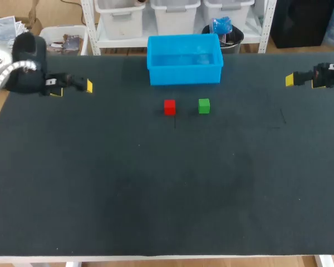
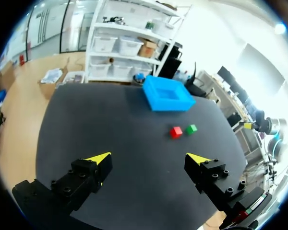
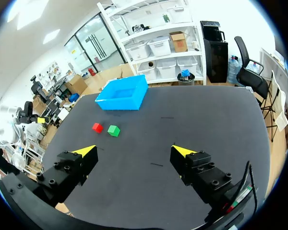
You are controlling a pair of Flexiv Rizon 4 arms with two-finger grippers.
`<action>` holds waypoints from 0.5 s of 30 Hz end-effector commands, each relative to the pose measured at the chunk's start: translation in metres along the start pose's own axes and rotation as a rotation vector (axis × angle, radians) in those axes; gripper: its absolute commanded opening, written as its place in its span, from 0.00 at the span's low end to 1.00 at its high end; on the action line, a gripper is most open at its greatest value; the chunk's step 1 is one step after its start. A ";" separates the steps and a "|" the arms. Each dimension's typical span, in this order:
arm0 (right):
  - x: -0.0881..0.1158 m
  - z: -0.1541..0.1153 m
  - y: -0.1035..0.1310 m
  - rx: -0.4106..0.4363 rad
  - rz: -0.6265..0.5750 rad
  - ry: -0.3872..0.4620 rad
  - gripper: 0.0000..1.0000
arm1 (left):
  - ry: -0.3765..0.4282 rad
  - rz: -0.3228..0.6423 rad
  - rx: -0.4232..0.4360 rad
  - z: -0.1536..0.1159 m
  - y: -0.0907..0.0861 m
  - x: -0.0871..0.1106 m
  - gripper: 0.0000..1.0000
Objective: Use the left arm to pick the red cube and place it into the blue plastic box first, then use the right arm to grasp the green cube and put it into the same blue plastic box after the first action is fully finished.
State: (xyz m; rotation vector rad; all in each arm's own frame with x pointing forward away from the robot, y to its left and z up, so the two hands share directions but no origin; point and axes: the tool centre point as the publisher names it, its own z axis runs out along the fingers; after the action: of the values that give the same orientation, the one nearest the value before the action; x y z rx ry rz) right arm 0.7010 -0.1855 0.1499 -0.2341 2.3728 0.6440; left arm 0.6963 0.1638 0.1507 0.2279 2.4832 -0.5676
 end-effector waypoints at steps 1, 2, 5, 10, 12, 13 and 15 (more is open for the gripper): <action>0.000 0.000 0.000 -0.001 -0.001 0.000 1.00 | 0.115 -0.010 -0.217 0.008 -0.014 -0.014 1.00; 0.000 0.000 0.000 -0.001 -0.001 0.000 1.00 | 0.124 -0.015 -0.222 0.010 -0.017 -0.014 1.00; 0.000 0.000 0.000 -0.001 -0.001 0.000 1.00 | 0.139 -0.017 -0.236 0.015 -0.021 -0.013 1.00; 0.000 0.000 0.000 -0.001 -0.001 0.000 1.00 | 0.155 -0.027 -0.247 0.018 -0.023 -0.013 1.00; 0.000 0.000 0.000 -0.001 -0.001 0.000 1.00 | 0.127 -0.043 -0.218 0.016 -0.022 -0.014 1.00; 0.000 0.000 0.000 -0.001 -0.001 0.000 1.00 | 0.127 -0.043 -0.218 0.016 -0.022 -0.014 1.00; 0.000 0.000 0.000 -0.001 -0.001 0.000 1.00 | 0.127 -0.043 -0.218 0.016 -0.022 -0.014 1.00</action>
State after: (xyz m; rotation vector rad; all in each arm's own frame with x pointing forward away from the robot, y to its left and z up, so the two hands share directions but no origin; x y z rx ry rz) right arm 0.7010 -0.1854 0.1499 -0.2342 2.3728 0.6440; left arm 0.7104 0.1388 0.1537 0.1500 2.6464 -0.3826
